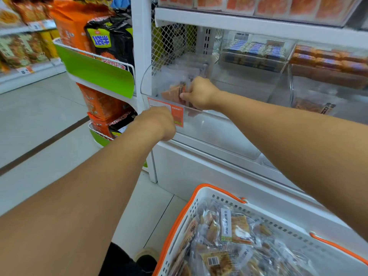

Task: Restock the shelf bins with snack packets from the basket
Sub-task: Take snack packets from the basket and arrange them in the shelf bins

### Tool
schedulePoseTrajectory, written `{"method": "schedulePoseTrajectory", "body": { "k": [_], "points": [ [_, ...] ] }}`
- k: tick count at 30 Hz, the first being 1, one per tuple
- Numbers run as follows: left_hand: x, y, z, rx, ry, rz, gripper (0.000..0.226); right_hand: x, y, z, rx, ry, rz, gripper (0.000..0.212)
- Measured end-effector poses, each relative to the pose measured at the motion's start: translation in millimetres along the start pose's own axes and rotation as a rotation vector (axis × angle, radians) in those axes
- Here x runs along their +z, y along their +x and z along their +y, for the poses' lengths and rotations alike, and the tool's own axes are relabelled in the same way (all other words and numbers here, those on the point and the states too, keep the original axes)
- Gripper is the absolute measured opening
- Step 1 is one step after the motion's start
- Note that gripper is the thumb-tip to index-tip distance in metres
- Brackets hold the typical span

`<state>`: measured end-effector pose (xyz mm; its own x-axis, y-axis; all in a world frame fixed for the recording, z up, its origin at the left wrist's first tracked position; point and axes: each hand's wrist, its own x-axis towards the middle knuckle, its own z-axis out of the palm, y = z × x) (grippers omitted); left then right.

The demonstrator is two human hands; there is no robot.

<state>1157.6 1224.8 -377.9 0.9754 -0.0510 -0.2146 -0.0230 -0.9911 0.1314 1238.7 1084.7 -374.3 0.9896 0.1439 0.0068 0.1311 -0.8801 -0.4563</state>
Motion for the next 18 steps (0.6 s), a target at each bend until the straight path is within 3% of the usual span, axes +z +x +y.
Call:
{"method": "schedulePoseTrajectory", "body": {
  "k": [4,10,12,14,16,18],
  "points": [
    [2.7,2.9,3.0,0.010,0.009,-0.030,0.028,4.7,4.5,3.2,0.051,-0.070,0.017,0.031],
    [4.8,4.2,7.0,0.053,0.093,-0.115,0.009,1.6,-0.3,1.4,0.152,0.056,-0.004,0.033],
    [5.4,5.4,8.0,0.098,0.129,-0.145,0.018,-9.4,-14.7,-0.8,0.198,0.096,0.029,0.031],
    [7.9,6.6,9.5,0.146,0.116,-0.194,0.025,-23.4,-37.4,-1.7,0.129,0.014,0.174,0.032],
    [17.0,4.2,15.9,0.225,0.034,-0.292,0.027,-27.5,-76.5,1.8,-0.028,-0.140,0.447,0.039],
    [30.1,-5.4,29.8,0.325,-0.023,-0.436,0.023,-14.1,-131.6,14.1,-0.198,-0.142,0.696,0.041]
  ]
}}
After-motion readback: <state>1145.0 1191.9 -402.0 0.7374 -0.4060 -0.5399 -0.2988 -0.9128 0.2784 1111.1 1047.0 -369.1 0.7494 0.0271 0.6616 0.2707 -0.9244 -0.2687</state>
